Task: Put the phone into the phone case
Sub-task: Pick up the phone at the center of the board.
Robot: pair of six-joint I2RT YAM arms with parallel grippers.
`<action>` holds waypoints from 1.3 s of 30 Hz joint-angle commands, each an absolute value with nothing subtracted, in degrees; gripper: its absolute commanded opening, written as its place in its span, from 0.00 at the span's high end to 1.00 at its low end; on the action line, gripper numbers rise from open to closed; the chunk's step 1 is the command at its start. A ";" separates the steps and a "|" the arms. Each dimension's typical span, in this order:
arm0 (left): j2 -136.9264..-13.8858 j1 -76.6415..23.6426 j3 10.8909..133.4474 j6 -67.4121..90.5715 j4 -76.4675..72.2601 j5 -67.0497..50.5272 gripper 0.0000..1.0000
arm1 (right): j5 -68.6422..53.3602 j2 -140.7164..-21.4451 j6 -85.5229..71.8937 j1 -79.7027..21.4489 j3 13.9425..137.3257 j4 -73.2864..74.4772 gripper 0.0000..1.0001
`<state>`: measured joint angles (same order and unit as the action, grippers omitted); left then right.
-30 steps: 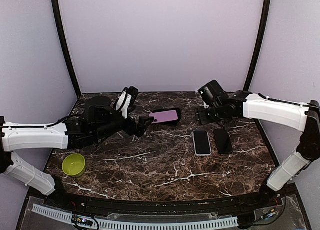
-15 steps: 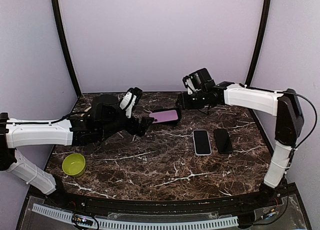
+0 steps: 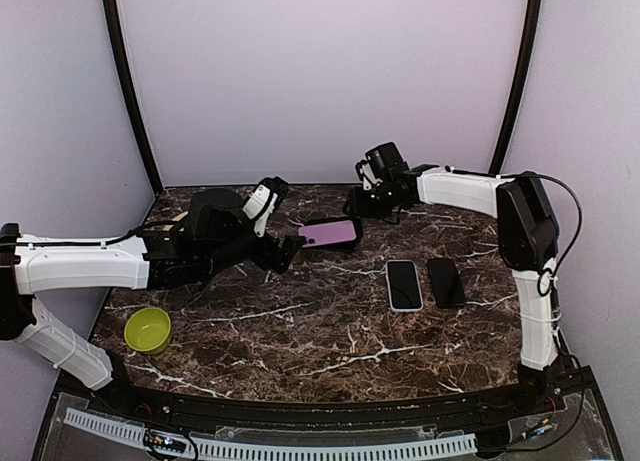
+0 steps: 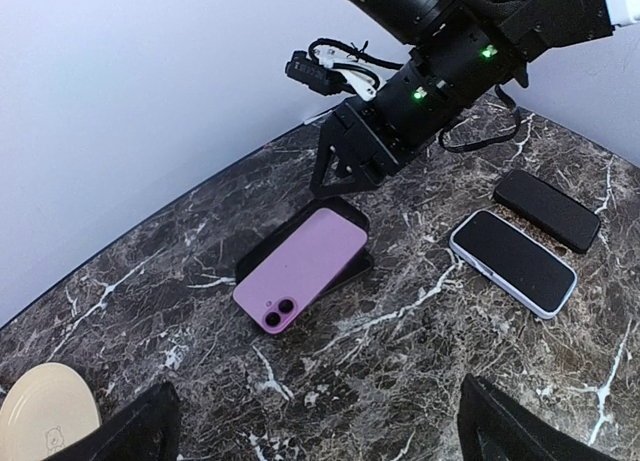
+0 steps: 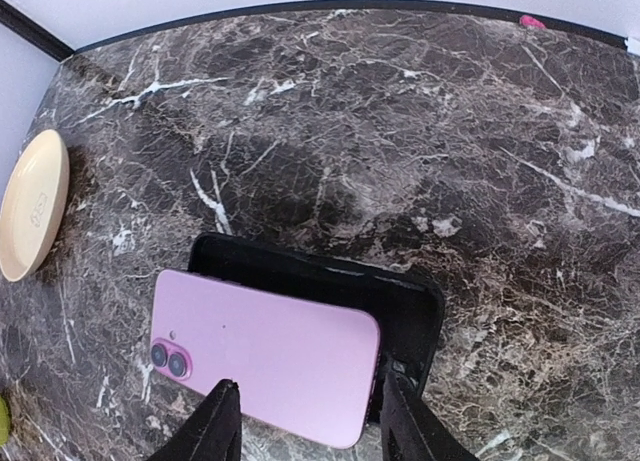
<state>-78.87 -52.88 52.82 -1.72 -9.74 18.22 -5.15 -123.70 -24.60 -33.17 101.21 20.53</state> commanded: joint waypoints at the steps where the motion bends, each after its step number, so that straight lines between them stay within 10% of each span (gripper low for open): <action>1: -79.92 -52.92 55.37 -0.54 -7.66 15.71 0.01 | -3.54 -126.62 -24.46 -32.86 104.20 21.81 0.52; 17: -82.98 -52.99 56.07 -1.81 -6.58 18.31 0.01 | -12.31 -134.97 -22.19 -32.43 107.25 24.22 0.40; 30: -82.51 -52.93 56.77 -1.92 -5.54 16.98 0.01 | -21.61 -131.69 -28.05 -31.15 98.75 16.91 0.64; 39: -81.45 -52.93 56.91 -2.67 -5.49 17.61 0.01 | -27.75 -131.52 -30.58 -30.39 97.92 14.39 0.58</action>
